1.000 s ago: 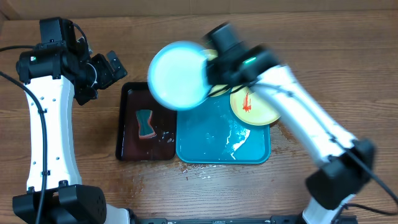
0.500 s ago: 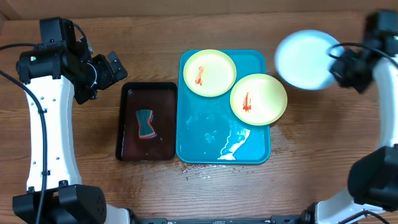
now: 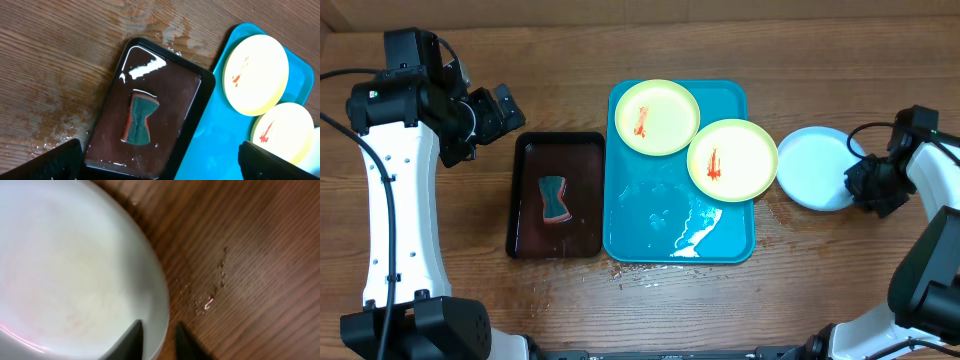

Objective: Clean dirty plates on tray and stack at the side
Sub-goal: 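Carry the white plate right and set it on the table, then move right gripper to grip the edge of the lower yellow plate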

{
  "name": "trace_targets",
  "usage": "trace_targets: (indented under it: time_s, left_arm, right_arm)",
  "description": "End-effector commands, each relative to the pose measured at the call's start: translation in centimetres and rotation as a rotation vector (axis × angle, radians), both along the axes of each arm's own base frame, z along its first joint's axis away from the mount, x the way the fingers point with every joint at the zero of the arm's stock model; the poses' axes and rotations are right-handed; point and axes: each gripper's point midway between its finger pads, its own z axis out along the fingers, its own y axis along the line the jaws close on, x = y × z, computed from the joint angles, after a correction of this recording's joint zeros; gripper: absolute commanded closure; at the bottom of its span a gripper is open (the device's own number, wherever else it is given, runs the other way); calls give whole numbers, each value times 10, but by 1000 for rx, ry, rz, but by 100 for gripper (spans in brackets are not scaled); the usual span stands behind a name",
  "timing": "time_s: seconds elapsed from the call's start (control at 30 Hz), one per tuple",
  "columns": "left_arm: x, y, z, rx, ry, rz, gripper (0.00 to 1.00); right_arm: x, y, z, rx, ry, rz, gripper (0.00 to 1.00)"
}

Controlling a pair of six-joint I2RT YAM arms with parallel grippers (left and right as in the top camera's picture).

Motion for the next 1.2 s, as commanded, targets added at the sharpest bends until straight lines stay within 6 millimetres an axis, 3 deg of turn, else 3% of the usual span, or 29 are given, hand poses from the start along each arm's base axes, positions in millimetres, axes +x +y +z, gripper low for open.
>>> trace_targets:
  time_s: [0.0,0.13,0.23,0.3,0.47,0.6,0.77,0.93,1.07,1.1,1.17]
  left_arm:
    - [2,-1,6,-3,-23,-17,0]
    - [2,-6,7,-6,-31,-59,0]
    - [3,-17,8,-3,-45,-143,0]
    - [3,-25,8,4,-50,-186,0]
    - [2,-48,7,27,-59,-295,0]
    - [1,-57,6,46,-52,-321,0]
    - [-5,-59,4,41,-29,-327,0]
    - [-5,-59,4,40,-30,-327,0]
    - [-4,-59,4,41,-31,-326,0]
    - [-4,-59,4,41,-31,-327,0]
    - [-5,-58,4,44,-29,-326,0]
  right_arm:
    - [12,7,18,-20,-61,69,63]
    - [25,30,50,-24,-171,171,58]
    - [39,69,75,14,-291,378,54]
    - [42,95,80,22,-312,481,52]
    - [46,135,63,-54,-293,640,45]
    - [55,131,39,-185,-259,613,43]
    - [59,128,6,-186,-208,613,44]
    - [58,144,-5,-93,-210,630,83]
    - [61,146,-4,-85,-226,631,89]
    - [62,146,-4,-86,-226,631,96]
    - [60,146,-4,-81,-222,612,96]
